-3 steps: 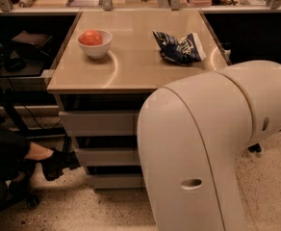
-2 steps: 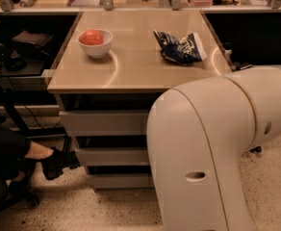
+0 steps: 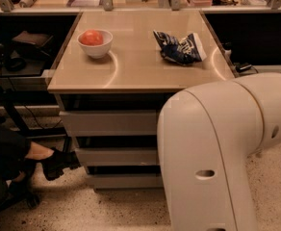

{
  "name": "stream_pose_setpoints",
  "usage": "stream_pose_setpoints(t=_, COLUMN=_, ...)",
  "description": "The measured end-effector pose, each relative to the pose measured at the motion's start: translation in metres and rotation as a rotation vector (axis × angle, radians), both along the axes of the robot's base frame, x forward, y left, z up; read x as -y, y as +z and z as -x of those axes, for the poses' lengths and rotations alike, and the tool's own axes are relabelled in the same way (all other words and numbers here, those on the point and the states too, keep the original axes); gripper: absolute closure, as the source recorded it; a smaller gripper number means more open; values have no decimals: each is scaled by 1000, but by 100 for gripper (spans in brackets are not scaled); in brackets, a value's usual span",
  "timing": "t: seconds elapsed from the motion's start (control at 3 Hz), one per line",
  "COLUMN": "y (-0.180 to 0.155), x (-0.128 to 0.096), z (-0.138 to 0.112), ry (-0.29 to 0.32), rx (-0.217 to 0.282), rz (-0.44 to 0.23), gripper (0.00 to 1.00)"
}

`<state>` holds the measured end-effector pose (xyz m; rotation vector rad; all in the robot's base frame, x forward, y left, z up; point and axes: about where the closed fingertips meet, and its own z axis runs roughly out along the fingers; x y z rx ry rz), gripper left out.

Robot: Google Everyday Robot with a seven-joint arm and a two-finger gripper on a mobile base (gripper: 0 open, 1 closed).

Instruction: Open middle drawer

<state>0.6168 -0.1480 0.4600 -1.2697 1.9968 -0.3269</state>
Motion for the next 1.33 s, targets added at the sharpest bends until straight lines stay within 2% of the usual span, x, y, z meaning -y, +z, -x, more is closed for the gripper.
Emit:
stream_pose_setpoints(t=0.33, y=-43, x=23, z=6, ry=-18, rx=-65, rz=-73, gripper=0)
stream_pose_setpoints(t=0.67, y=-37, x=56, z=-7, ry=-32, rx=-36, rz=-70, gripper=0)
stream_pose_setpoints(t=1.0, y=-37, x=56, z=-7, ry=-31, rx=-34, rz=-69, gripper=0)
stream_pose_setpoints(t=1.33, y=-37, x=49, z=-27, ry=7, rx=-36, rz=-77, gripper=0)
